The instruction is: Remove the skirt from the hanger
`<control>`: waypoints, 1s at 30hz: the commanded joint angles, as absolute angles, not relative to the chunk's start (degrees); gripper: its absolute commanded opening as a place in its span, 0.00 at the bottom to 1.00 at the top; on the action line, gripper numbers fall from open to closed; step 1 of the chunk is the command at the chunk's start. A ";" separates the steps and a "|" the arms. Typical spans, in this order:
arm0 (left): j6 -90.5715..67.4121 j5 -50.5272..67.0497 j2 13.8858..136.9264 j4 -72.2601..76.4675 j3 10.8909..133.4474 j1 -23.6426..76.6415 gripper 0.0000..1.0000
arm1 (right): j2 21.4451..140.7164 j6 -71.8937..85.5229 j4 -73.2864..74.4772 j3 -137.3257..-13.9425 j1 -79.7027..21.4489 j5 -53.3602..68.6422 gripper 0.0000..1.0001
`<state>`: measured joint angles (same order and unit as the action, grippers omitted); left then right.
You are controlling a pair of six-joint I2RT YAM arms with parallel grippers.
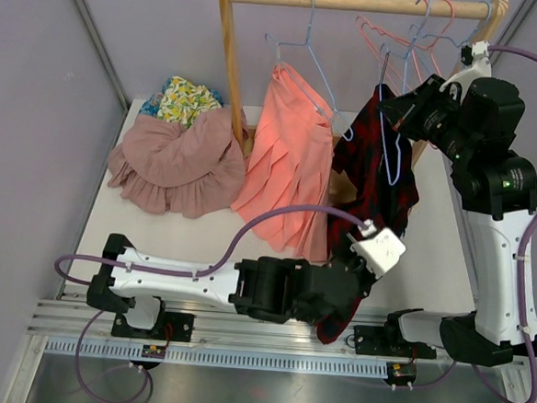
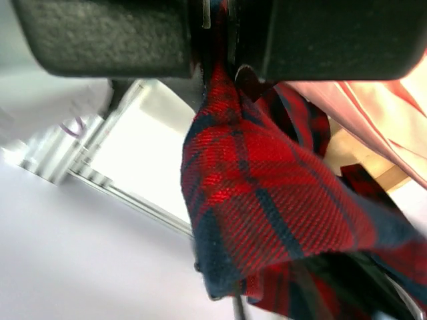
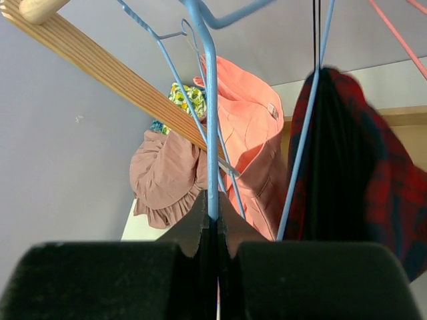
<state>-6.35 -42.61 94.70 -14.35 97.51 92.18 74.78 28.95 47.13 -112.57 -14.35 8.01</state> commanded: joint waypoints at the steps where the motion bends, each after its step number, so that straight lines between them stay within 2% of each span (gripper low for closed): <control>1: -2.19 -51.49 89.83 -5.53 95.45 98.52 0.00 | 74.18 28.21 38.23 -114.87 -14.41 5.89 0.00; 9: -4.31 -64.15 83.68 -12.73 86.14 97.57 0.00 | 70.06 27.25 48.84 -119.09 -14.41 12.12 0.00; 17: -1.85 -66.36 67.43 -23.44 82.26 85.80 0.00 | 48.11 31.98 58.61 -104.15 -14.50 16.44 0.00; 23: 9.03 -65.31 58.63 -24.27 83.15 72.79 0.00 | 44.39 32.35 73.02 -113.19 -14.41 18.09 0.00; 26: 14.23 -58.99 55.99 -22.06 82.70 60.24 0.00 | 44.12 32.43 79.00 -116.36 -14.41 24.83 0.00; 27: 14.24 -56.71 55.90 -22.58 84.45 53.51 0.00 | 43.86 32.52 79.36 -116.19 -14.41 26.87 0.00; 30: 13.53 -46.78 57.91 -24.17 89.45 41.69 0.00 | 41.14 33.13 78.49 -112.34 -14.41 33.04 0.00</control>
<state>9.56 -55.44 56.51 -26.83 83.72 49.45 42.00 32.69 76.44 -114.50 -14.59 24.95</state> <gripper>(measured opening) 0.038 0.041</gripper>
